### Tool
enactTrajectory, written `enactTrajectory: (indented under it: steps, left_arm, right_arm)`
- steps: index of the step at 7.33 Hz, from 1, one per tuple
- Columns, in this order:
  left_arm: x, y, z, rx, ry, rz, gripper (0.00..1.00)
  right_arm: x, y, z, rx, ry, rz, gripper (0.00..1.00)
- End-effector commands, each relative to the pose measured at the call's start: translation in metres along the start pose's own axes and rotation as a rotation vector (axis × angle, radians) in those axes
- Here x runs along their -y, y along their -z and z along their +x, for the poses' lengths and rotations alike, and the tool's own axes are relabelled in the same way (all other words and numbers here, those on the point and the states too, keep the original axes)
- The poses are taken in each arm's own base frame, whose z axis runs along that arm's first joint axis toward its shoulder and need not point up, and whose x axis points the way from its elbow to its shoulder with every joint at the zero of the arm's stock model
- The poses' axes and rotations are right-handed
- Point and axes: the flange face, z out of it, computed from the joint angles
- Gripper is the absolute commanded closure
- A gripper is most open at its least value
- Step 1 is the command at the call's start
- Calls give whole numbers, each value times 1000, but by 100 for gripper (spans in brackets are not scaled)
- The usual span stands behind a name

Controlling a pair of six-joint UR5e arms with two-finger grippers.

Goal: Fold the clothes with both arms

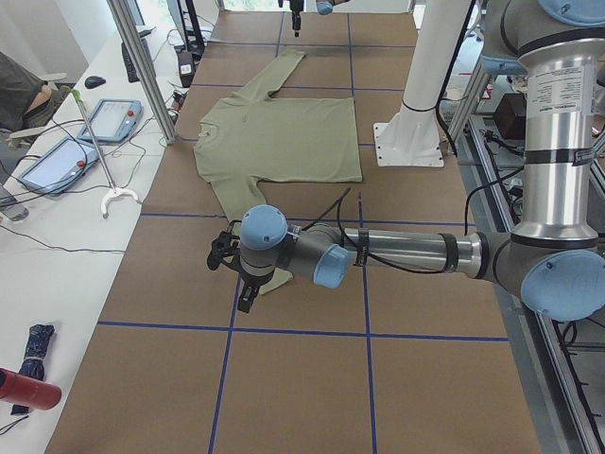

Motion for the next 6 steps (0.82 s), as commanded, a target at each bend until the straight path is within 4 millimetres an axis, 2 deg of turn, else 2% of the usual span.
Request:
enactTrajectory:
  steps: [1, 6]
  left_arm:
    - [-3, -5, -5, 13, -34, 30, 0]
    - [-4, -5, -6, 11, -29, 30, 0]
  right_arm:
    - [21, -28, 3, -17, -20, -23, 0]
    - [17, -56, -20, -5, 24, -77, 0]
